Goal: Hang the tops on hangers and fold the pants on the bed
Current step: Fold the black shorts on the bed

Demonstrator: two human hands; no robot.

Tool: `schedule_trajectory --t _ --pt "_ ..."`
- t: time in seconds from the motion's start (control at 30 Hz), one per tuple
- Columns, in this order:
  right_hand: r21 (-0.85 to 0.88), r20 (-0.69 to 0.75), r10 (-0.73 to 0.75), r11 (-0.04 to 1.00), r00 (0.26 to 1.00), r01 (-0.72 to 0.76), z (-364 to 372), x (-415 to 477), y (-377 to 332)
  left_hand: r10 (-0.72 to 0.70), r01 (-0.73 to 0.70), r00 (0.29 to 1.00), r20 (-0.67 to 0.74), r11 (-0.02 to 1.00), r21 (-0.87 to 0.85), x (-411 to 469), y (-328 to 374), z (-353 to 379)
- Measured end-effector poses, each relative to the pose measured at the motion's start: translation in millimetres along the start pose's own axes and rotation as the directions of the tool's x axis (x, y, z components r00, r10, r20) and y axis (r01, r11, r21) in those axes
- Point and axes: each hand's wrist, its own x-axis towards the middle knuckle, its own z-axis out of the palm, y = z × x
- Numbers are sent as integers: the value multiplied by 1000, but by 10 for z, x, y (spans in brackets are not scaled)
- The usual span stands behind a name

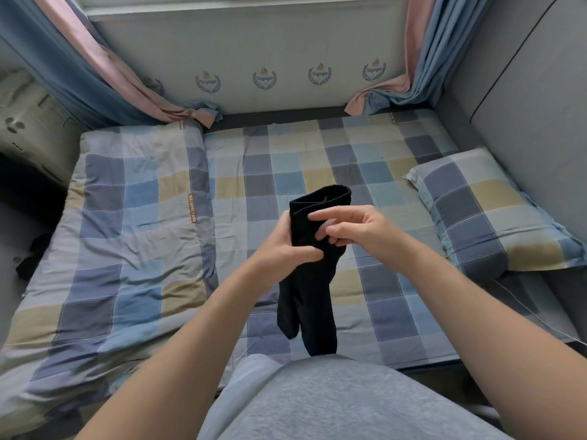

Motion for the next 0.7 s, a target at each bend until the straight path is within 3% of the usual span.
schedule_trajectory --t 0.1,0.2,0.3,0.43,0.6,0.7 --pt "-27 -12 -36 999 999 35 -20 -26 7 41 -31 991 -126 997 78 29 -202 97" --pt "-34 -200 -64 998 978 58 -60 -39 198 -21 18 972 -234 1000 -15 -4 -361 105" --pt "-24 -307 93 994 947 -105 -150 -99 505 -71 38 976 -206 986 -164 -56 -392 -61" --pt "154 -42 314 940 949 -304 -55 -118 862 -84 73 996 -23 949 -306 -111 -292 -297" --pt "260 182 304 902 935 -344 183 -4 1008 -179 192 981 75 953 -235 -125 -318 -502" --pt "264 201 333 887 921 -378 273 48 1056 -226 235 971 76 960 -153 -145 -461 -602"
